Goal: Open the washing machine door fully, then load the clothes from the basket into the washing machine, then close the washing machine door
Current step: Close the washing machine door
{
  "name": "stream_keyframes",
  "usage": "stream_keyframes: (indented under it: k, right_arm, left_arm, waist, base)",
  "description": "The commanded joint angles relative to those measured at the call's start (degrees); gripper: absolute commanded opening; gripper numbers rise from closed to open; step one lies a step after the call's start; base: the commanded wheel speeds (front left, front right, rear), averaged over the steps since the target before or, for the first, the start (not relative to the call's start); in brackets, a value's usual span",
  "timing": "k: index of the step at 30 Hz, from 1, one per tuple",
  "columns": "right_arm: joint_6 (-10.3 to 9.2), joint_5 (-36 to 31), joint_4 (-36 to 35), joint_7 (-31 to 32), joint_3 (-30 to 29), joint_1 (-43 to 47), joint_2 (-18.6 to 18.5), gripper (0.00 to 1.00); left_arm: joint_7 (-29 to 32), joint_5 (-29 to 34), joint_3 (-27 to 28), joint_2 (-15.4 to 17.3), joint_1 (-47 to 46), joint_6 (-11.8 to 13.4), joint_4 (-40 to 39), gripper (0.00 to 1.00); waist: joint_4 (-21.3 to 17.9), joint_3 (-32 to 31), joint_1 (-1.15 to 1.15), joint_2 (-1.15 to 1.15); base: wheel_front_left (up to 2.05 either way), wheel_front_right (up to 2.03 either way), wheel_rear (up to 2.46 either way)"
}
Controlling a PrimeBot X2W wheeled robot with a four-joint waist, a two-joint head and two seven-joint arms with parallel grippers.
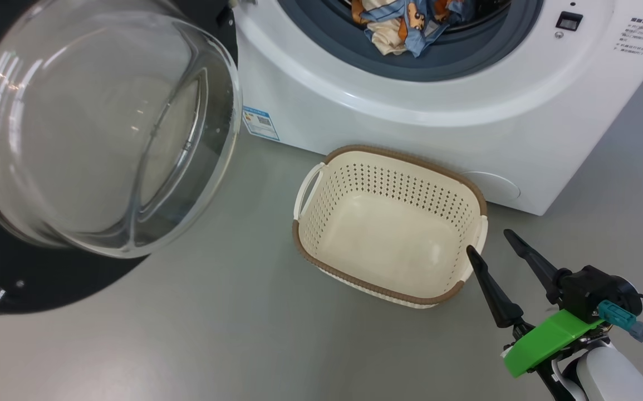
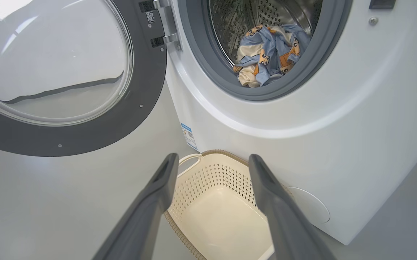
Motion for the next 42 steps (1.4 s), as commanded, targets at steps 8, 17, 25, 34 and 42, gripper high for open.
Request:
stream_keyframes:
  k: [8,17,25,34,42]
  right_arm:
    - [0.09,0.03,-1.64,-0.43,-0.02,2.09,0.79,1.00]
    - [0.09,-0.07,-2.14,-0.43,-1.91,3.62,1.23,1.00]
    - [0.09,-0.18,-2.37,-0.43,-3.05,4.71,1.89,1.00]
    - [0.09,-0.37,-2.77,-0.43,-4.43,5.61,2.89,1.00]
    - [0.09,-0.54,-3.08,-0.43,-5.11,5.61,4.14,1.00]
  left_arm:
    - [7.01,-2.58,0.11,2.24,1.73,-0.25,-7.88,0.00]
    - [10.72,-3.83,-0.34,0.60,4.07,-0.25,-16.89,0.00]
    - [13.36,-4.34,-1.49,-1.62,5.99,-0.25,-24.73,0.00]
    - [15.25,-5.24,-3.47,-5.50,6.13,-0.25,-31.73,0.00]
    - [15.17,-4.47,-4.70,-8.05,5.04,-0.25,-33.79,0.00]
  waist:
    - [-0.35,-2.43,0.00,0.00]
    - [-0.83,-3.96,0.00,0.00]
    - [-2.47,-5.12,0.00,0.00]
    - [-5.00,-5.86,0.00,0.00]
    - [-8.52,-6.07,0.00,0.00]
  base:
    - [0.00,0.00,0.00]
    - [0.00,0.00,0.00]
    - [0.00,0.00,0.00]
    - [0.00,0.00,0.00]
    - [0.00,0.00,0.00]
